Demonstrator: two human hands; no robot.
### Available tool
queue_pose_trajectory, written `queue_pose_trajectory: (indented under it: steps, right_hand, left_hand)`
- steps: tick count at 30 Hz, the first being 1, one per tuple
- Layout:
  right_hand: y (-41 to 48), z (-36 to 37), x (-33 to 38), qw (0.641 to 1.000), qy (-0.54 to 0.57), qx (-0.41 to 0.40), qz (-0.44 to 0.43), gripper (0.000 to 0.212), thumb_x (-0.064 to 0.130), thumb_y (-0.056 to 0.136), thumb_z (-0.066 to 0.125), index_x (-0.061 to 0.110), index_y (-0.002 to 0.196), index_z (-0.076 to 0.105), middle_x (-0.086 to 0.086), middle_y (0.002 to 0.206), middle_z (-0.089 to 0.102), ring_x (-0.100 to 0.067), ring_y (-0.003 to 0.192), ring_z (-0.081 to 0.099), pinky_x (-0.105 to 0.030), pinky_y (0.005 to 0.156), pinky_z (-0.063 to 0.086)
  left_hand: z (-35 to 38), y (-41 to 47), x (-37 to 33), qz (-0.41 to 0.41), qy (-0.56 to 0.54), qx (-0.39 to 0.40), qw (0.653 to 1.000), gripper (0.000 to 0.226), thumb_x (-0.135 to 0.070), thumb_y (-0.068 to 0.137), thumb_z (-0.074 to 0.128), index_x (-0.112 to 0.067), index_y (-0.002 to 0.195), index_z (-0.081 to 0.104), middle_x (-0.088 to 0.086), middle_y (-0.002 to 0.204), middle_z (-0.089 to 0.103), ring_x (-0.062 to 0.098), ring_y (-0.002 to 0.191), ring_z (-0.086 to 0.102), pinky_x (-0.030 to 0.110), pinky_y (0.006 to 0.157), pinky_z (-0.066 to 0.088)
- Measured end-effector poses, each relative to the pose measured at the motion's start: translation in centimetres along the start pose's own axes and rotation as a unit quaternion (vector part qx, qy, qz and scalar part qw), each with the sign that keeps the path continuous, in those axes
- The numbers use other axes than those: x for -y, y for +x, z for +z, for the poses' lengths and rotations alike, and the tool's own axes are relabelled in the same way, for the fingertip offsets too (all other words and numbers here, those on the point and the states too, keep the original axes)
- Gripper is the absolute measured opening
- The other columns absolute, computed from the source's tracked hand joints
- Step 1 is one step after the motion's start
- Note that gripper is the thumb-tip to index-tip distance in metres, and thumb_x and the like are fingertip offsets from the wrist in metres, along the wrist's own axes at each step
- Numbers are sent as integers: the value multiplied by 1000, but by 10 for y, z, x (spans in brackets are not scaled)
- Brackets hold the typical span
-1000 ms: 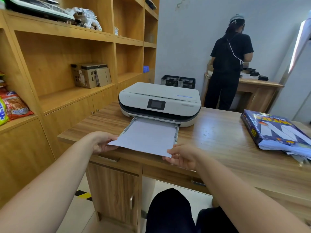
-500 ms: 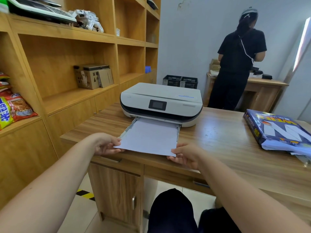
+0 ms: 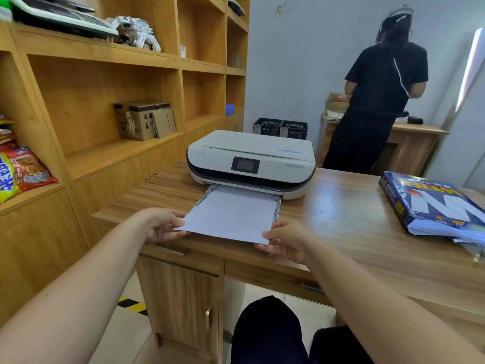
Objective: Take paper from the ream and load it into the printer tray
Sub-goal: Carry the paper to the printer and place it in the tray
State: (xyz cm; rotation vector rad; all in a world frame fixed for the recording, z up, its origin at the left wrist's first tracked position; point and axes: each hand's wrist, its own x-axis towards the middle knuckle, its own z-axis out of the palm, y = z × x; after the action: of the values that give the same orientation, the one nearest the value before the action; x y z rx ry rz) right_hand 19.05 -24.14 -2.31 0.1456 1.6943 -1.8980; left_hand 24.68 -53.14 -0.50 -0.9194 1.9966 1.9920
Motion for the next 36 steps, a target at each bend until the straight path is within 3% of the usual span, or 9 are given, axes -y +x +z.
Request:
queue_pose_trajectory:
  steps: [5, 9, 12, 14, 19, 23, 28, 32, 36]
  right_hand:
    - [2, -3, 4, 1000, 7, -24, -12, 50, -11, 88, 58, 2, 132, 40, -23, 114, 55, -37, 95, 66, -32, 52, 60]
    - [5, -6, 6, 999, 14, -32, -13, 50, -3, 89, 62, -1, 134, 42, -24, 116, 55, -36, 96, 68, -32, 58, 61]
    - [4, -10, 8, 999, 43, -3, -12, 54, -8, 85, 64, -2, 134, 42, -21, 107, 52, -37, 100, 66, -33, 61, 61]
    - [6, -13, 9, 999, 49, 10, -11, 60, -15, 82, 64, -3, 136, 41, -22, 112, 54, -38, 101, 66, -35, 65, 61]
    - [11, -13, 13, 999, 25, 12, -20, 56, -19, 79, 63, -3, 130, 46, -23, 119, 54, -38, 100, 66, -35, 67, 61]
    - [20, -13, 14, 999, 25, -5, -28, 50, -19, 78, 63, -1, 122, 49, -23, 119, 55, -38, 99, 66, -34, 66, 60]
    - [29, -17, 17, 999, 10, -14, -34, 48, -15, 79, 66, 0, 122, 51, -22, 118, 57, -36, 101, 66, -33, 67, 60]
    - [35, -20, 21, 999, -24, -23, -40, 50, -12, 79, 68, 1, 124, 50, -21, 115, 60, -32, 88, 73, -37, 77, 60]
    - [37, -26, 24, 998, -41, -8, -52, 58, -7, 77, 73, 11, 126, 48, -21, 113, 64, -31, 86, 74, -41, 85, 58]
  left_hand:
    - [9, 4, -3, 6, -8, -2, 1000, 32, 8, 92, 51, -5, 119, 61, 19, 106, 69, 27, 88, 70, 33, 56, 61]
    - [18, 9, -8, 10, 2, -10, 1000, 33, 7, 93, 50, -5, 122, 59, 19, 115, 65, 28, 91, 68, 34, 52, 60]
    - [21, 12, -14, 14, 12, -9, 1000, 34, 5, 94, 50, -5, 126, 57, 18, 121, 62, 28, 89, 67, 35, 55, 60]
    - [22, 15, -17, 15, 10, -5, 1000, 35, 4, 94, 50, -4, 128, 55, 18, 120, 61, 29, 87, 68, 36, 59, 60]
    - [24, 22, -26, 20, 4, 2, 1000, 31, 3, 96, 48, -1, 126, 54, 17, 102, 63, 30, 82, 66, 34, 55, 60]
    - [27, 29, -28, 18, -16, 4, 1000, 27, -1, 97, 47, 3, 123, 54, 19, 114, 63, 29, 83, 67, 30, 51, 59]
    - [24, 31, -30, -17, -10, 12, 1000, 11, -3, 92, 57, 1, 102, 53, 25, 117, 62, 31, 79, 71, 35, 57, 60]
    - [22, 33, -31, -23, 11, 4, 1000, 20, 6, 93, 49, 4, 112, 56, 25, 99, 66, 31, 84, 69, 35, 59, 59]
    - [26, 38, -32, -7, 13, -6, 1000, 24, 7, 95, 45, 4, 115, 57, 24, 99, 65, 29, 80, 69, 30, 53, 60]
